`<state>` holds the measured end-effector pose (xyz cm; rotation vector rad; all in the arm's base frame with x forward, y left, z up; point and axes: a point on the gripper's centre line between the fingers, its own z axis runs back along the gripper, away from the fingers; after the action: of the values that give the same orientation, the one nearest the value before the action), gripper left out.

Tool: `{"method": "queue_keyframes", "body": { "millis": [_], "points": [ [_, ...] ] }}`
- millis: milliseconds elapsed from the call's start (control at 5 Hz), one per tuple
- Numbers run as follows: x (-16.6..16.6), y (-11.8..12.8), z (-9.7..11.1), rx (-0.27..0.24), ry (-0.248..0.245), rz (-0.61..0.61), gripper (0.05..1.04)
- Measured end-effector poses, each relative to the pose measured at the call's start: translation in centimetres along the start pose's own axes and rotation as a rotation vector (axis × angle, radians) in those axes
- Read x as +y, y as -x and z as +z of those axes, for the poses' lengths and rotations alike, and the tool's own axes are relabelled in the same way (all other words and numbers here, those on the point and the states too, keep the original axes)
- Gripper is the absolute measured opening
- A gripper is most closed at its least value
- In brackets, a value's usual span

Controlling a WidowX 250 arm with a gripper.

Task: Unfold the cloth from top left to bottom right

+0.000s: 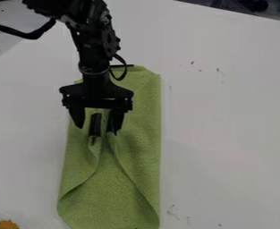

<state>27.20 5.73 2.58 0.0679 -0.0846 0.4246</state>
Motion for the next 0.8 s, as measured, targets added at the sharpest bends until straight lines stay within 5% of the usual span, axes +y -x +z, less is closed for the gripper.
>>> {"method": "queue_keyframes", "body": {
  "millis": [400, 800],
  "points": [
    [0.73, -0.25, -0.26, -0.012, 0.015, 0.003, 0.958],
    [0.8, -0.12, -0.53, 0.004, 0.018, 0.006, 0.369]
  ]
}}
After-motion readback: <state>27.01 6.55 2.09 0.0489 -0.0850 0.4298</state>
